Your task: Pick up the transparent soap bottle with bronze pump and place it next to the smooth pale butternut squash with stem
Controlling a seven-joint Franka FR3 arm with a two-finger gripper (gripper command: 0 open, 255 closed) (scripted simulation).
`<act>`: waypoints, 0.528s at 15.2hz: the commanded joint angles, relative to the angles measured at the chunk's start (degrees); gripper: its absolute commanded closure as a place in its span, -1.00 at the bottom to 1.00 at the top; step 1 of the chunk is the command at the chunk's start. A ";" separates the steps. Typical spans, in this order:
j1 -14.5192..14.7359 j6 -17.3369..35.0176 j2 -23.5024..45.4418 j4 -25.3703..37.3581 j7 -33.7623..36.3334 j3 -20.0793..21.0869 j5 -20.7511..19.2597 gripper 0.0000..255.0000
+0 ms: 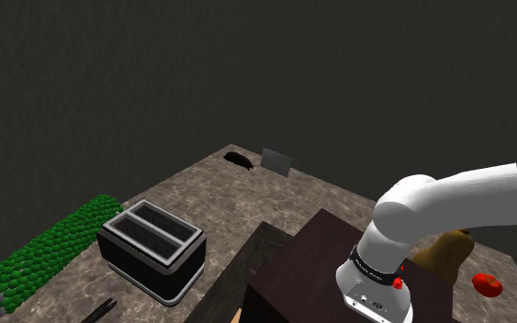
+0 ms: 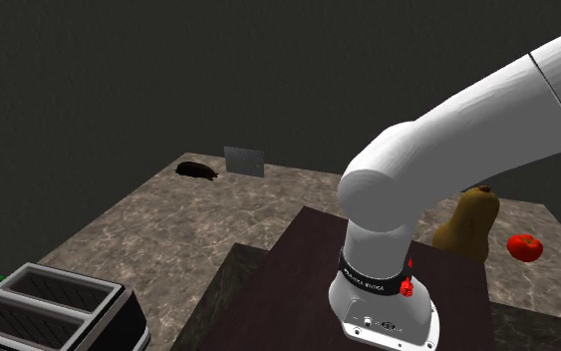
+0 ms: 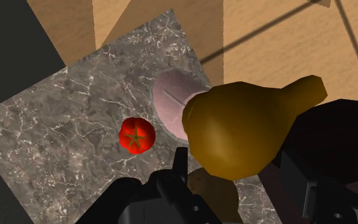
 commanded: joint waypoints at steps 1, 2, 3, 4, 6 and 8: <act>-0.49 1.11 -0.36 -1.29 0.46 -0.19 -0.39 1.00; -0.60 1.64 -0.61 -1.83 0.70 -0.37 -0.63 1.00; -0.70 2.17 -0.85 -2.35 0.94 -0.57 -0.87 1.00; -0.78 2.68 -1.10 -2.85 1.18 -0.78 -1.12 1.00; -0.90 3.71 -1.61 -3.81 1.65 -1.22 -1.64 1.00; -0.98 4.71 -2.14 -4.70 2.11 -1.70 -2.18 1.00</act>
